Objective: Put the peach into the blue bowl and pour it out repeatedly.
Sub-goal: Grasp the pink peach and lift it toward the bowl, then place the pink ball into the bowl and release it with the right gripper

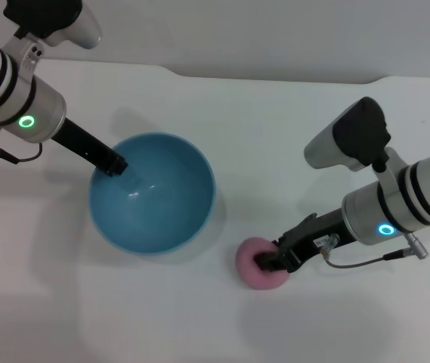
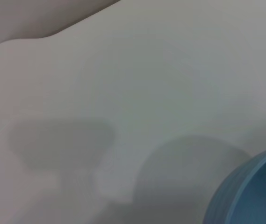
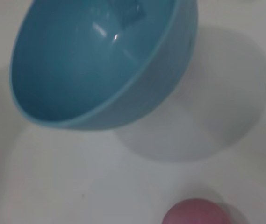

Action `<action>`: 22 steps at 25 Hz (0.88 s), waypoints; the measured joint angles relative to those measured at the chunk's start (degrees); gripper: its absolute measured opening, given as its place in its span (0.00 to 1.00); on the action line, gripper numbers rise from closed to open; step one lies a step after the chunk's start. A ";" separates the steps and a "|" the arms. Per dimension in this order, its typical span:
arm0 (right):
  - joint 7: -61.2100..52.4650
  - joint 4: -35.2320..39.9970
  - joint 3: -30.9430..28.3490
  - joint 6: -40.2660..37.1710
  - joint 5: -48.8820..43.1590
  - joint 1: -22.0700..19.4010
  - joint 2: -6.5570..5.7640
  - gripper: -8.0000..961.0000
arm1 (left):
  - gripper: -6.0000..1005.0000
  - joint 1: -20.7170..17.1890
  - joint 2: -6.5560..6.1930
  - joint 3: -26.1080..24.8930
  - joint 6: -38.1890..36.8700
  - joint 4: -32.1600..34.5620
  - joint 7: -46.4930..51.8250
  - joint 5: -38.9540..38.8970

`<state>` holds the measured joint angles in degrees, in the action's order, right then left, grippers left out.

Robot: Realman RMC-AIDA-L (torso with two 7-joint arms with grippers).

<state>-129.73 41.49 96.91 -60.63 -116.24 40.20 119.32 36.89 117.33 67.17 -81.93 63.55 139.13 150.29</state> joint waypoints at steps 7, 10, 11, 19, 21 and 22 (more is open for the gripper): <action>0.43 6.93 -1.94 0.15 1.21 -6.06 -0.62 0.28 | 0.01 0.03 0.18 2.74 0.40 0.06 0.05 1.01; 2.07 10.70 -6.64 -2.34 0.96 -9.62 -0.64 0.25 | 0.01 0.03 0.31 4.06 0.51 0.03 0.46 1.36; 3.56 11.71 -9.54 -4.16 1.08 -10.57 -0.56 0.24 | 0.01 0.15 0.34 4.50 0.51 -0.13 0.52 1.38; 16.21 16.79 -21.17 -14.57 14.48 -12.20 -0.67 0.17 | 0.00 1.84 0.59 11.96 0.82 -1.61 3.47 1.03; 18.74 16.49 -19.73 -14.90 16.79 -10.93 -0.65 0.15 | 0.00 2.59 0.76 15.51 2.23 -2.28 5.81 0.92; 19.72 16.38 -18.61 -14.67 17.07 -10.40 -0.60 0.15 | 0.01 2.87 0.81 16.74 2.76 -2.56 6.71 0.93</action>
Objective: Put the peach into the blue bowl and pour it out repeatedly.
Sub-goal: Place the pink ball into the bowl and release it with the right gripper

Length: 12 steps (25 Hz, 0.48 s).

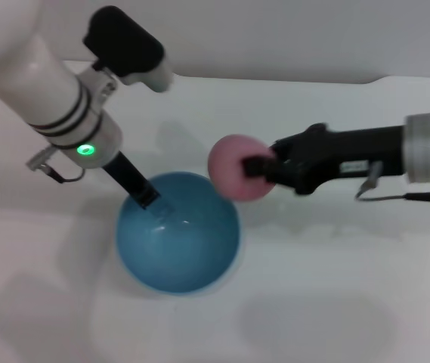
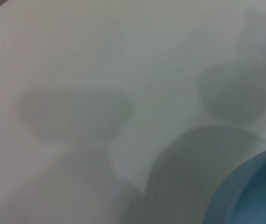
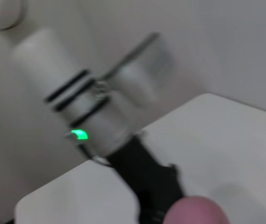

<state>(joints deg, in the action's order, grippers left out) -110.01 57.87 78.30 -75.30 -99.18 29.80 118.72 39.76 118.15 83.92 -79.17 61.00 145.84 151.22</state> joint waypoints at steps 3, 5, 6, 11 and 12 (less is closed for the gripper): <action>1.13 -0.80 4.49 1.86 -0.18 1.64 0.14 0.14 | 0.01 1.02 0.16 3.15 1.66 -0.68 3.37 -0.06; 1.15 -1.92 7.22 3.75 -0.22 2.62 0.10 0.13 | 0.01 1.57 0.16 3.67 2.38 -0.91 5.24 -0.06; 1.13 -2.46 8.11 4.76 -0.22 2.92 0.09 0.13 | 0.01 1.83 0.15 3.71 2.64 -1.06 6.10 -0.05; 0.81 -4.77 10.14 7.34 -0.21 3.52 0.13 0.12 | 0.01 2.69 0.09 3.23 2.94 -1.34 8.11 -0.05; 0.73 -5.19 10.16 7.34 -0.20 3.65 0.14 0.12 | 0.01 2.75 0.07 3.22 2.89 -1.34 8.12 -0.05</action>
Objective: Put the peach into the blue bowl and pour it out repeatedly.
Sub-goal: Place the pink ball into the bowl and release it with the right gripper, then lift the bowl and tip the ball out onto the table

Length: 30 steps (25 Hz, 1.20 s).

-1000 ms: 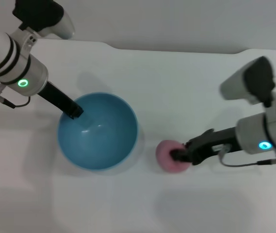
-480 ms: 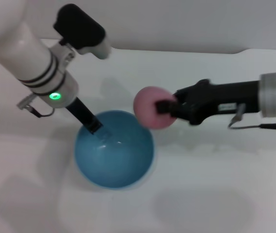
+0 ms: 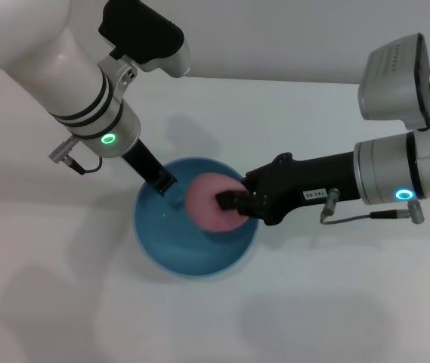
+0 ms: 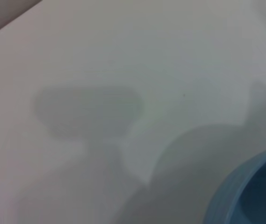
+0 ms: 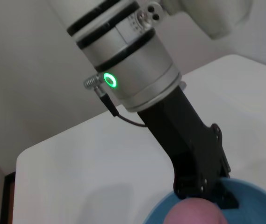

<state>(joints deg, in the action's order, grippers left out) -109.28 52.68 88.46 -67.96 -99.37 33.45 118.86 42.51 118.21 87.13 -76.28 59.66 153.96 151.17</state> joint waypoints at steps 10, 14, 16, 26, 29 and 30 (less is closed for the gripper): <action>-5.25 -4.32 0.59 -1.76 -2.26 3.17 -0.28 0.35 | 0.01 0.62 -0.08 0.01 -1.02 0.50 0.05 -0.08; -9.29 -4.48 0.25 -1.65 -4.62 3.86 -0.28 0.45 | 0.01 0.65 -0.12 0.11 -1.11 0.33 0.04 -0.09; -10.02 -4.11 -0.30 -1.41 -5.42 3.87 -0.28 0.50 | 0.01 0.63 -0.14 0.05 -1.10 0.26 -0.07 -0.09; -12.73 -1.66 -12.51 -0.64 -5.79 -0.58 -0.57 0.52 | 0.01 -0.71 -0.09 0.54 3.46 0.79 -0.85 -0.09; -16.50 -2.27 -16.04 -1.49 -9.52 -2.75 -1.55 0.52 | 0.01 -2.44 -0.04 0.58 10.92 1.84 -1.09 -0.07; -17.49 -2.29 -17.03 -1.89 -10.85 -3.48 -1.67 0.52 | 0.01 -3.06 -0.03 0.60 14.03 2.03 -1.11 -0.08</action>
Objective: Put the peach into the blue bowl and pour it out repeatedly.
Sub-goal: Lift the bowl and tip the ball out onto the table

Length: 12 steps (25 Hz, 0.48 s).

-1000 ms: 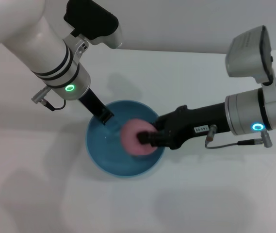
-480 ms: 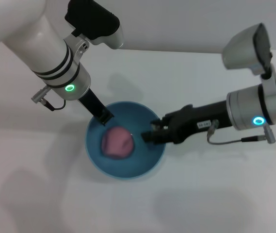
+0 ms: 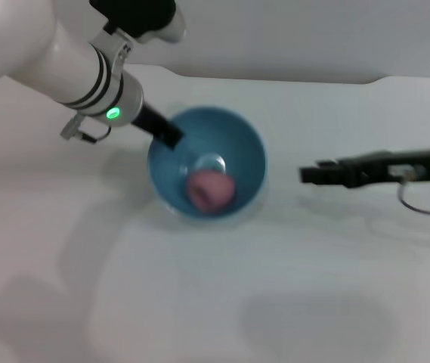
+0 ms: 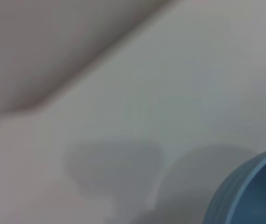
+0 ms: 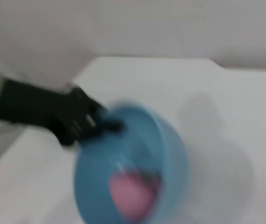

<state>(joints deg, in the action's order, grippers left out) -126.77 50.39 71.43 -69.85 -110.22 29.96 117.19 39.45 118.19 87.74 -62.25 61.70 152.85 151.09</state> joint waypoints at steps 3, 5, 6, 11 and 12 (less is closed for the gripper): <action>-1.56 0.35 -3.82 -1.39 -3.86 -3.04 0.12 0.51 | 0.01 -1.17 0.05 0.24 8.66 -0.33 0.11 -0.02; -1.89 0.39 -8.89 -3.94 -7.25 -5.67 0.70 0.51 | 0.00 -2.22 0.09 1.90 16.25 -0.95 0.69 -0.06; -1.89 0.39 -8.89 -3.94 -7.25 -5.67 0.70 0.51 | 0.00 -2.22 0.09 1.90 16.25 -0.95 0.69 -0.06; -3.74 0.37 -13.27 -7.54 -12.69 -7.15 0.96 0.51 | 0.00 -5.89 0.25 8.59 34.05 -1.10 1.68 -0.09; -5.43 0.60 -13.84 -8.18 -14.82 -7.22 0.96 0.51 | 0.00 -6.80 0.26 10.91 38.35 -1.21 1.71 -0.02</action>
<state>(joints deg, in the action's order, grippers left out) -132.20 51.00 57.60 -78.03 -125.04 22.74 118.15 32.65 118.45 98.65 -23.90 60.49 154.56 151.07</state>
